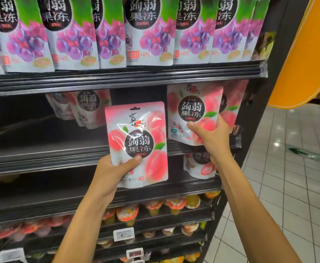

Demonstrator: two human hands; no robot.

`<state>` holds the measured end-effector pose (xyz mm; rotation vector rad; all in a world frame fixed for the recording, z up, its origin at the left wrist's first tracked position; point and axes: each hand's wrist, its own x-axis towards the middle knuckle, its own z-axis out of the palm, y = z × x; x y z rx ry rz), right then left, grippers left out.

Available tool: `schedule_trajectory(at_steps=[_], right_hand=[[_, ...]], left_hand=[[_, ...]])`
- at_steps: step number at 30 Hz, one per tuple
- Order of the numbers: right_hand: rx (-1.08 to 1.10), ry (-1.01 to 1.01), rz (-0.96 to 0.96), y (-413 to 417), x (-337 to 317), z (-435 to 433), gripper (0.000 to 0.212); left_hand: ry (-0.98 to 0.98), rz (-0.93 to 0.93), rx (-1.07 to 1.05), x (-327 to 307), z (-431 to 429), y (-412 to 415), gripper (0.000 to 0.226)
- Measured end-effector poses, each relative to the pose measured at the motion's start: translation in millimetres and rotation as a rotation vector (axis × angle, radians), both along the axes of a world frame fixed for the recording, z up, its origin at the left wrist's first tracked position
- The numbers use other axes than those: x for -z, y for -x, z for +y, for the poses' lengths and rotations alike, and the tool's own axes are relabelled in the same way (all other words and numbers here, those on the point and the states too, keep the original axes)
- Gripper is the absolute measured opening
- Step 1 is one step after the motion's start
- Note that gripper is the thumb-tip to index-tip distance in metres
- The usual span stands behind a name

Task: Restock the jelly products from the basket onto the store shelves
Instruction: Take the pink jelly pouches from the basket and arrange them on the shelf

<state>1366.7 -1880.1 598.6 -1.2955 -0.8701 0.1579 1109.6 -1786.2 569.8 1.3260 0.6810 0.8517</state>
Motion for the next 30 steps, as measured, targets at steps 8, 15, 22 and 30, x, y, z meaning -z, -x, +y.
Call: schedule_trajectory(at_steps=[8, 15, 22, 30], right_hand=[[-0.039, 0.331, -0.258, -19.4, -4.0, -0.8, 0.091], [-0.095, 0.285, -0.310, -23.3, -2.3, -23.8, 0.053], [0.078, 0.188, -0.256, -18.6, 1.6, -14.1, 0.033], [0.080, 0.247, -0.256, -20.1, 4.9, -4.2, 0.044]], left_hand=[[-0.001, -0.010, -0.019, 2.0, -12.7, -18.4, 0.042], [0.005, -0.044, -0.048, 7.6, -18.2, -24.1, 0.040], [0.004, -0.051, -0.077, 11.8, -21.1, -24.9, 0.041], [0.009, -0.025, -0.103, 16.3, -24.7, -27.3, 0.049]])
